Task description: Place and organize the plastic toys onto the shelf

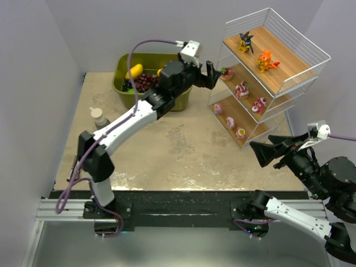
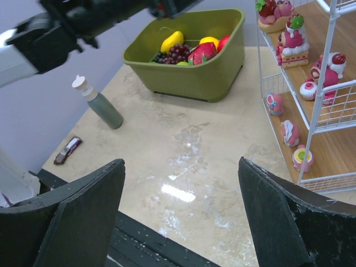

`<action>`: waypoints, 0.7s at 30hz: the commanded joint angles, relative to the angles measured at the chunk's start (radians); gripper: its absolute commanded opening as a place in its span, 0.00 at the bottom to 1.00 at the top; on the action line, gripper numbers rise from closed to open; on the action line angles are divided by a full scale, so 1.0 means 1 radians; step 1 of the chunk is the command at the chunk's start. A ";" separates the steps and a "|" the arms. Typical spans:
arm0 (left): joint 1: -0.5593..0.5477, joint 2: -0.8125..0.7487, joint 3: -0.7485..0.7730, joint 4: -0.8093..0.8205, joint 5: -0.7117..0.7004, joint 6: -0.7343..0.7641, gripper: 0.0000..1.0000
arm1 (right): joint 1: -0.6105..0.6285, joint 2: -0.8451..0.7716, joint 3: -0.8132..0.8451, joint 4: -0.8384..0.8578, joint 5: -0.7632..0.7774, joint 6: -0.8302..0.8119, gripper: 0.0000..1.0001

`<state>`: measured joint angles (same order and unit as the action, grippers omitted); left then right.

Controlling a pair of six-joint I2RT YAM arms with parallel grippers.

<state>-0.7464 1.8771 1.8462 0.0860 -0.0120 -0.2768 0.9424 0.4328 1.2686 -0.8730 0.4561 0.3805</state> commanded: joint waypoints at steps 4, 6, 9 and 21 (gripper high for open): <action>0.005 -0.376 -0.408 -0.015 -0.086 -0.231 1.00 | 0.003 0.034 0.048 -0.015 0.056 -0.022 0.86; 0.005 -0.498 -0.549 -0.017 -0.095 -0.281 1.00 | 0.004 0.031 0.058 -0.033 0.078 -0.035 0.86; 0.001 -0.654 -0.704 -0.058 -0.129 -0.328 1.00 | 0.004 0.024 0.075 -0.063 0.104 -0.048 0.86; -0.007 -1.151 -0.947 -0.219 -0.140 -0.348 0.99 | 0.004 -0.037 0.130 -0.118 0.131 -0.054 0.86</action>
<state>-0.7490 0.8249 0.9054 -0.0944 -0.1375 -0.6201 0.9424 0.4038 1.3624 -0.9817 0.5610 0.3389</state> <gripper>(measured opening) 0.994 0.862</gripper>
